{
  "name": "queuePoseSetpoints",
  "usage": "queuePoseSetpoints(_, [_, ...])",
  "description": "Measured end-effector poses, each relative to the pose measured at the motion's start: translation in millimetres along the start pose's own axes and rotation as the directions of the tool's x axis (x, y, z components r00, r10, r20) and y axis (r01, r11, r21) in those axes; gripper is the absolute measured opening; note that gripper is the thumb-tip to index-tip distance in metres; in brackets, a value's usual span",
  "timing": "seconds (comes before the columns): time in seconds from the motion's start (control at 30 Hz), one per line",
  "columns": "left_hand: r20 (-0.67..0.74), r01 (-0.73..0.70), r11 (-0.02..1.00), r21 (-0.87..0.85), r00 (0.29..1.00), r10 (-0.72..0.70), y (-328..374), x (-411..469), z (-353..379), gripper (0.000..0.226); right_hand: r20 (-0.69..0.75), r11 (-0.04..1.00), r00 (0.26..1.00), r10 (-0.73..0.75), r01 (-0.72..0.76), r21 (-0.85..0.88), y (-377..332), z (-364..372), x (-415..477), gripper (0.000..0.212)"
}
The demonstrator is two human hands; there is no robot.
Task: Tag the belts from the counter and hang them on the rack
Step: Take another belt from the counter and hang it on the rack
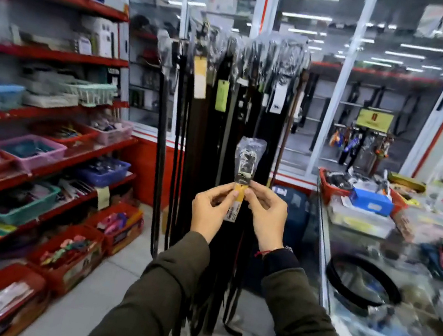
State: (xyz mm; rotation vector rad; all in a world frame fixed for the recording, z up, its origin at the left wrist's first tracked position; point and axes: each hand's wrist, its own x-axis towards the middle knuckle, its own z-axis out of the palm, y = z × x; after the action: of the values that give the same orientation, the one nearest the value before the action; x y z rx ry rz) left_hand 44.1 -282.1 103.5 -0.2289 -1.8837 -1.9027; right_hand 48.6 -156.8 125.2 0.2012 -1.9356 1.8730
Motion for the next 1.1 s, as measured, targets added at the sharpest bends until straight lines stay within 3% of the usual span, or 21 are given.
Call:
queuePoseSetpoints(0.27, [-0.085, -0.163, 0.983, -0.081, 0.984, 0.156, 90.8, 78.0, -50.9, 0.025, 0.093, 0.969, 0.982, -0.167, 0.146, 0.198, -86.5, 68.3, 65.2, 0.025])
queuePoseSetpoints(0.53, [-0.243, -0.252, 0.967, 0.041, 0.936, 0.254, 152.5, 150.9, -92.3, 0.030, 0.141, 0.938, 0.957, -0.254, 0.208, 0.278, -159.6, 128.0, 108.4, 0.029])
queuePoseSetpoints(0.77, [-0.203, -0.142, 0.990, 0.000, 0.969, 0.139, 172.0, 193.5, -109.4, 0.036, 0.154, 0.949, 0.964, -0.215, 0.168, 0.268, -182.7, 152.4, 135.6, 0.027])
queuePoseSetpoints(0.97, [-0.221, -0.198, 0.979, -0.055, 0.958, 0.181, 176.0, 205.0, -108.1, 0.036, 0.135, 0.924, 0.965, -0.227, 0.169, 0.343, -190.7, 156.0, 141.0, 0.024])
queuePoseSetpoints(1.1, [-0.211, -0.137, 0.984, -0.111, 0.971, 0.111, 176.6, 207.9, -107.8, 0.035, 0.135, 0.934, 0.971, -0.197, 0.144, 0.327, -193.1, 157.7, 145.4, 0.027])
